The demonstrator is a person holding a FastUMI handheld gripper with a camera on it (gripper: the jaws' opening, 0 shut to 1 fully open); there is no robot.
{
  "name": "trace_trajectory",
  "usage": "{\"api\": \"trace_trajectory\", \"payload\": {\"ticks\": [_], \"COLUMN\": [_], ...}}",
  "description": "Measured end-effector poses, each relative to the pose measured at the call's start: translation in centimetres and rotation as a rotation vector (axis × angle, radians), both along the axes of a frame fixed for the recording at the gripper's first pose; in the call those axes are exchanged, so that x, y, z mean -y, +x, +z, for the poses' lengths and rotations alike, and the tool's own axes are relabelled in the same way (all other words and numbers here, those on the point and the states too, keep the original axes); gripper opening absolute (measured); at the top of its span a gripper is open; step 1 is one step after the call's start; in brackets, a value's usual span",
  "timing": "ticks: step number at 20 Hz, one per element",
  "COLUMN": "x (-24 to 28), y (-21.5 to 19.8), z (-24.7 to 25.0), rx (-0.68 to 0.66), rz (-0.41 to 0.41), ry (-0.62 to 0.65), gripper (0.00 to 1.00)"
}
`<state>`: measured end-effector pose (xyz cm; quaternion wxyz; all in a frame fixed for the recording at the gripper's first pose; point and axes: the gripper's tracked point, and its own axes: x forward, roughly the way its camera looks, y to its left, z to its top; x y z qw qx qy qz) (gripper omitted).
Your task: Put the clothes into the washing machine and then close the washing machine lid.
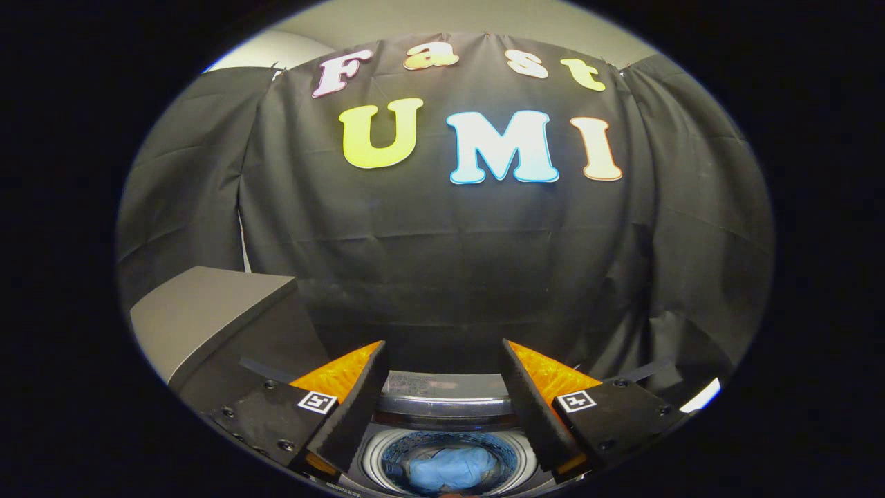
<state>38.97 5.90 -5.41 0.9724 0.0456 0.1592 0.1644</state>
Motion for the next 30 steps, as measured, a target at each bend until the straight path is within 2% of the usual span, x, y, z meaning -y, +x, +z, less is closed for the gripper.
{"api": "trace_trajectory", "payload": {"ticks": [5, 10, 11, 13, 16, 19, 22, 28, 30], "x": [0.3, 0.9, 0.8, 1.3, 2.4, 3.4, 3.6, 4.8, 6.8], "y": [-1.7, -5.0, -5.9, -8.6, -12.5, -16.2, -17.9, -22.3, -24.7], "z": [-0.9, -3.2, -4.5, -9.3, -16.8, -20.9, -20.2, -11.7, -10.4], "rx": [0.001, 0.031, 0.02, -0.102, -0.206, -0.296, -0.262, 0.02, 0.071], "rz": [0.008, 0.014, 0.02, 0.047, 0.043, 0.056, 0.078, 0.169, 0.135], "ry": [0.006, 0.023, 0.025, -0.004, -0.022, -0.05, -0.048, 0.031, 0.063], "gripper": [1.0, 0.99, 0.99, 0.99, 0.99, 0.98, 0.98, 0.98, 0.98]}}
